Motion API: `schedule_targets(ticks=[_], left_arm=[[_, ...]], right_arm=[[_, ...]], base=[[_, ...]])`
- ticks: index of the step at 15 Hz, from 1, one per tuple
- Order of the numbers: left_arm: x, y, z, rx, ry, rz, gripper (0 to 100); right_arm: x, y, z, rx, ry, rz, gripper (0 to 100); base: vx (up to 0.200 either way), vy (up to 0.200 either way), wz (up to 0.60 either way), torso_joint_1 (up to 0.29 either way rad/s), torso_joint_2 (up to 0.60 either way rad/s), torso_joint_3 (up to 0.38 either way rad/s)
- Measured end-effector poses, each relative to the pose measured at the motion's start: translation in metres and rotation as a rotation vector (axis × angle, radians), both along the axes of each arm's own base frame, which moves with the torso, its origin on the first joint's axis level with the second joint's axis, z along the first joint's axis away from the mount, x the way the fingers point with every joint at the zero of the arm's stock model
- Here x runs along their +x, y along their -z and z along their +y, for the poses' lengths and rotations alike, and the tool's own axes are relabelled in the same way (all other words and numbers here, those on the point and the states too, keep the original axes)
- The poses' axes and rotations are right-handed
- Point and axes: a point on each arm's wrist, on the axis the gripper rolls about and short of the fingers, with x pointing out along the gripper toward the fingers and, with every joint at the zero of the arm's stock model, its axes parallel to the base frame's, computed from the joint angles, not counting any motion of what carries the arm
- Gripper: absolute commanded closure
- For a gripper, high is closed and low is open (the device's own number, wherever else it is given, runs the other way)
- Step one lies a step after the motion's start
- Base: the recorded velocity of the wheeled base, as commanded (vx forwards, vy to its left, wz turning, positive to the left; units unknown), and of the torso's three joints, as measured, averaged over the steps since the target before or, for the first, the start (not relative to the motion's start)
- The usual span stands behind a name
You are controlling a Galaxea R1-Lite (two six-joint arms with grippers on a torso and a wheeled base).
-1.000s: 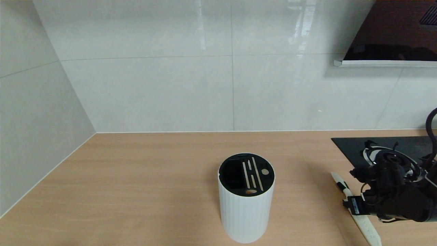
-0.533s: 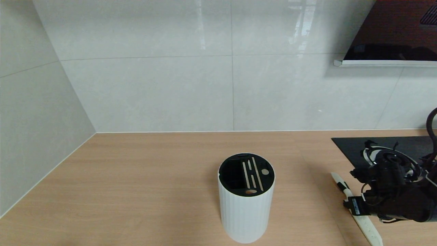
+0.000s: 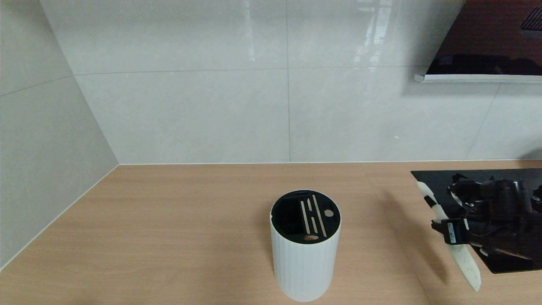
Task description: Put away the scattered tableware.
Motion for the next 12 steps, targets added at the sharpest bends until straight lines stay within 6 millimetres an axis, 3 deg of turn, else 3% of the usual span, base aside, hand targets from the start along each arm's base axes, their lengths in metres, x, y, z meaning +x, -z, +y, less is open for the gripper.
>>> schedule_targets(ticks=[4, 8, 10, 12], left_arm=[[-0.002, -0.008, -0.001, 0.066, 0.026, -0.022, 0], [0.000, -0.072, -0.004, 0.038, 0.181, -0.049, 0], [0.026, -0.107, -0.006, 0.020, 0.282, 0.029, 0], [0.070, -0.142, -0.010, -0.030, 0.388, 0.087, 0]], right_arm=[[-0.016, -0.057, 0.032, 0.008, -0.109, -0.225, 100], [-0.024, -0.103, 0.064, 0.016, -0.175, -0.433, 100], [-0.024, -0.128, 0.084, 0.043, -0.231, -0.523, 100], [-0.023, -0.144, 0.102, 0.069, -0.288, -0.578, 100]], base=[[0.000, 0.000, 0.00, 0.000, 0.00, 0.000], [0.000, 0.000, 0.00, 0.000, 0.00, 0.000], [0.000, 0.000, 0.00, 0.000, 0.00, 0.000], [0.000, 0.000, 0.00, 0.000, 0.00, 0.000]])
